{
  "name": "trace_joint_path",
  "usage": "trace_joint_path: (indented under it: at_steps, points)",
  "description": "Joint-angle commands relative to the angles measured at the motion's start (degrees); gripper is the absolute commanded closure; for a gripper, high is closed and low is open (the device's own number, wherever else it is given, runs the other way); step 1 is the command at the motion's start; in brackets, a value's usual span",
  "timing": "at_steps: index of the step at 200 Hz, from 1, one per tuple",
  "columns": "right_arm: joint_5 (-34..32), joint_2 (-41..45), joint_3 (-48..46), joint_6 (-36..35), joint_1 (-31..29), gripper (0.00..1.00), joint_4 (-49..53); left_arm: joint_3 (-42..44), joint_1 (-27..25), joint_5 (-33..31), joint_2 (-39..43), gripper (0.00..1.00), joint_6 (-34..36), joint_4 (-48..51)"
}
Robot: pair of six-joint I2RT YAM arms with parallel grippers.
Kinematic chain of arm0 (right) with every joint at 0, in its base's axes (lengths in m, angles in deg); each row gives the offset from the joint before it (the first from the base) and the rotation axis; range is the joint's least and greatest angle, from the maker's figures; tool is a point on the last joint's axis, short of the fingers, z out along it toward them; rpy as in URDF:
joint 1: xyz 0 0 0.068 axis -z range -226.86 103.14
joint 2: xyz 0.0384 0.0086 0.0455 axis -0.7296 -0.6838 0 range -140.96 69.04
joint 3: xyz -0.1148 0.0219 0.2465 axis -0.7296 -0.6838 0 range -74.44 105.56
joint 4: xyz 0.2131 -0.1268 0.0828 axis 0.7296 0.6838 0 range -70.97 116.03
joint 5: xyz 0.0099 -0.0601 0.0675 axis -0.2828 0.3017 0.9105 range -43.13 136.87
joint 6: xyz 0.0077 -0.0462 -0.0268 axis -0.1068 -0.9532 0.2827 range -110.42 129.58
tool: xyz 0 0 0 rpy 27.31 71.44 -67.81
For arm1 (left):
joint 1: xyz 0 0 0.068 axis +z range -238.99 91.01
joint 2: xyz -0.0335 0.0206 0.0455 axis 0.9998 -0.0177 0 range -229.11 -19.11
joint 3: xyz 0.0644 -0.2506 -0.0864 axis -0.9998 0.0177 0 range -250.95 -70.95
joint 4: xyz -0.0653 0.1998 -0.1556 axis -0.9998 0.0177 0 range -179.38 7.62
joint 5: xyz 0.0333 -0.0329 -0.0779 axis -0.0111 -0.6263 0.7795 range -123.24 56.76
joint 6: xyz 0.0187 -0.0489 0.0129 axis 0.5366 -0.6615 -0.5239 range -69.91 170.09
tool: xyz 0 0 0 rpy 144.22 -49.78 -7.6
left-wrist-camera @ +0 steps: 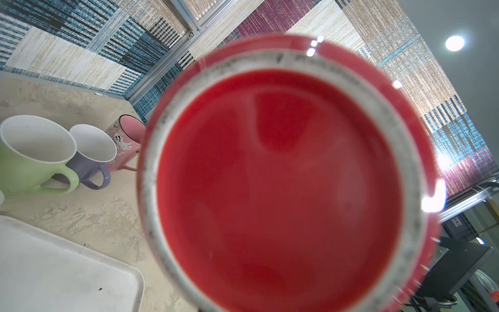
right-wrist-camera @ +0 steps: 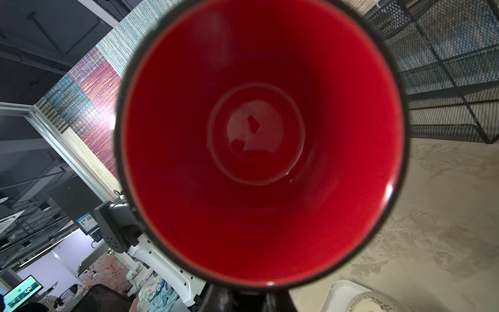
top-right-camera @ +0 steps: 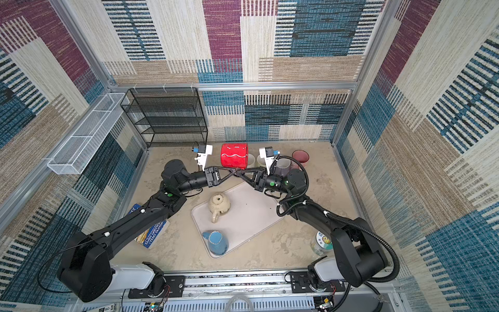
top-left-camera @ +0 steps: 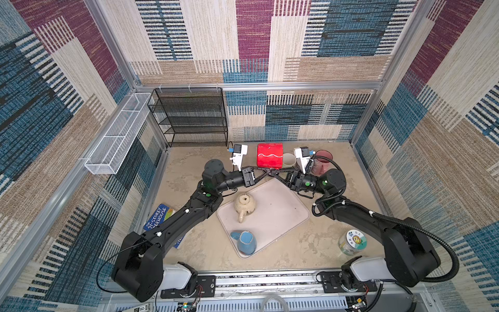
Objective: Turn the mug right side up
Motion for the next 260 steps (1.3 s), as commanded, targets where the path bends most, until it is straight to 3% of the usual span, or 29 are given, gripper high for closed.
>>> trace_joint_path:
  at_steps: [1, 17, 60, 106, 146, 180, 260]
  points:
    - [-1.1, 0.4, 0.1, -1.0, 0.1, 1.00, -5.5, 0.3, -0.2, 3.7, -0.1, 0.93, -0.6, -0.8]
    - [-1.2, 1.0, -0.1, -1.6, 0.1, 1.00, -4.6, 0.5, -0.2, 3.7, 0.4, 0.78, 0.1, 0.3]
    - [-1.7, 3.9, -0.7, -5.8, 0.1, 1.00, 1.4, 0.3, -0.1, 1.1, 4.4, 0.55, 6.4, 10.9]
    - [-3.4, 7.8, 0.5, -13.4, 0.2, 1.00, 15.5, -0.7, 0.2, -4.5, 11.0, 0.37, 14.5, 26.6]
    - [-9.0, 9.6, 6.7, -23.2, 0.1, 1.00, 36.6, -3.2, 0.2, -11.8, 17.3, 0.31, 22.3, 44.8]
    - [-18.2, 7.2, 13.4, -30.1, -1.4, 1.00, 52.6, -6.0, 0.3, -23.3, 21.4, 0.30, 28.7, 60.0]
    - [-31.4, -7.6, 29.9, -36.5, -6.4, 1.00, 72.0, -11.5, 0.4, -43.7, 20.2, 0.30, 33.7, 80.4]
